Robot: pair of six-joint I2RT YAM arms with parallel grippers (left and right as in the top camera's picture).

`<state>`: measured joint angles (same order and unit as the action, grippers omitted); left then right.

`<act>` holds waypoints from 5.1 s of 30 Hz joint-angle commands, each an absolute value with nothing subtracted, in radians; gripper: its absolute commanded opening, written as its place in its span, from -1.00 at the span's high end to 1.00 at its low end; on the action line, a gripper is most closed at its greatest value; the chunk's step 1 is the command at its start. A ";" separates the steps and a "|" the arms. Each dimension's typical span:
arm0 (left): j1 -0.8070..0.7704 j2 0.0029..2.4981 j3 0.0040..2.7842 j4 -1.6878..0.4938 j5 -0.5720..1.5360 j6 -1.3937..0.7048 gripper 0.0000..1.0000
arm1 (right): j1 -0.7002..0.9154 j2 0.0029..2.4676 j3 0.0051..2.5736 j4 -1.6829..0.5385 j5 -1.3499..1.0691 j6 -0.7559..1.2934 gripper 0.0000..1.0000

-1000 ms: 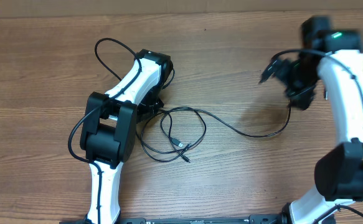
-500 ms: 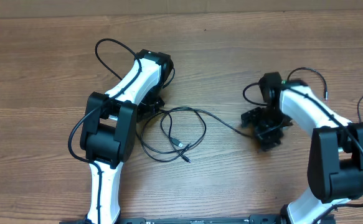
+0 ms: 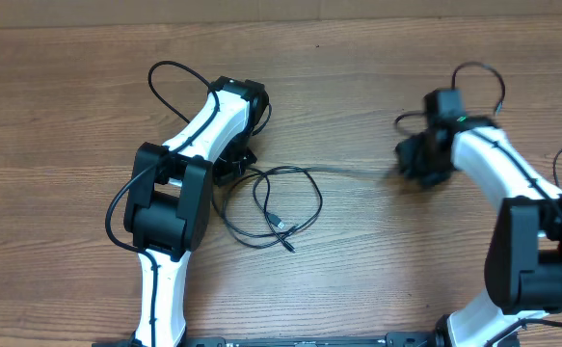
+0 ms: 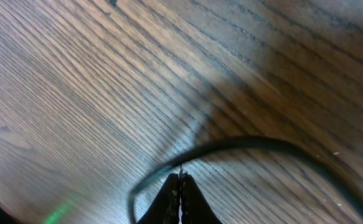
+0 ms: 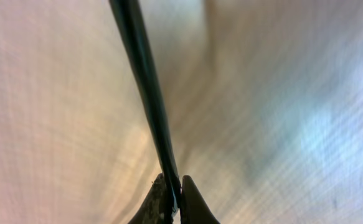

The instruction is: Untangle cables

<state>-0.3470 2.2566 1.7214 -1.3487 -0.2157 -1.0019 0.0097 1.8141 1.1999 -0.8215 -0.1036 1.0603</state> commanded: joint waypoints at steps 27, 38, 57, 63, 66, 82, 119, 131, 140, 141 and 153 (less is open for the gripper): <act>-0.333 2.269 1.717 -1.422 -0.467 -1.002 0.56 | -0.484 1.789 1.641 -0.519 0.156 0.330 0.92; -0.335 2.269 1.717 -1.353 -0.344 -1.002 0.38 | -0.423 1.831 1.641 -0.109 0.313 -0.407 0.92; -0.335 2.269 1.717 -1.337 -0.312 -1.002 0.32 | -0.387 2.184 1.641 -0.079 0.380 -0.136 0.18; -0.335 2.269 1.717 -1.329 -0.313 -1.002 -0.96 | -0.396 2.184 1.641 -0.351 0.383 0.136 -0.50; -0.335 2.269 1.717 -1.321 -0.313 -1.002 -0.99 | -0.411 2.174 1.641 -0.511 0.392 0.326 -0.49; -0.335 2.269 1.717 -1.061 -0.313 -1.002 -0.99 | -0.443 2.127 1.640 -0.990 0.387 1.050 -0.96; -0.334 2.269 1.717 -0.966 -0.313 -1.002 -0.99 | -0.426 2.146 1.401 -0.167 0.212 0.286 0.08; -0.334 2.269 1.717 -0.966 -0.313 -1.002 -0.99 | -0.286 1.901 1.420 -0.337 -0.419 0.101 0.06; -0.334 2.269 1.717 -0.966 -0.313 -1.002 -0.99 | -0.031 2.035 1.420 -0.332 -0.196 -0.036 0.92; -0.334 2.269 1.717 -0.966 -0.313 -1.002 -0.99 | -0.023 2.056 1.420 -0.319 -0.186 -0.035 0.92; -0.334 2.269 1.717 -0.966 -0.313 -1.002 -0.99 | -0.042 2.178 1.420 -0.180 -0.068 -0.114 0.92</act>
<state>-0.3439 2.2482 1.7229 -0.9680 -0.3168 -0.9947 -0.0200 2.1658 1.4235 -0.2047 -0.1432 -0.0834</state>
